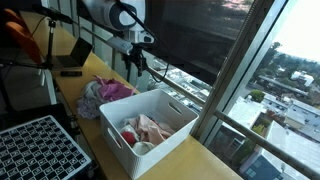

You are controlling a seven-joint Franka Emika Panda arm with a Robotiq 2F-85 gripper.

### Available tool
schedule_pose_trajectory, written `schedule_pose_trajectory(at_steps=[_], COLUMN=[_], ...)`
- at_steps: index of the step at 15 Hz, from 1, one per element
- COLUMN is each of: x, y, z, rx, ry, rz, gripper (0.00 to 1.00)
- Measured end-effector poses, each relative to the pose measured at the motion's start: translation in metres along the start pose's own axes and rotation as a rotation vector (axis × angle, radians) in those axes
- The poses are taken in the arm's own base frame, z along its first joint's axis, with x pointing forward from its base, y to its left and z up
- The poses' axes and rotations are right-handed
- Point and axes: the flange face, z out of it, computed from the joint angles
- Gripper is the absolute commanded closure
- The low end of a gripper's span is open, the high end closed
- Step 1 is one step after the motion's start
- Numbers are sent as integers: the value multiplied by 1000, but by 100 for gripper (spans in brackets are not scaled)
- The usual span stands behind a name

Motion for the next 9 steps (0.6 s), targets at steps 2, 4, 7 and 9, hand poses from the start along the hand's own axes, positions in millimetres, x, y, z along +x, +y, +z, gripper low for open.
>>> schedule_pose_trajectory(at_steps=[2,4,7,9], x=[1,-1,-5,-10], y=[40,83,144,171], z=[-1,0,6,18], rx=[-19,-39,-65,-71], ry=[5,4,-1,-17], rz=[26,57,109,140], gripper=[0,0,0,0])
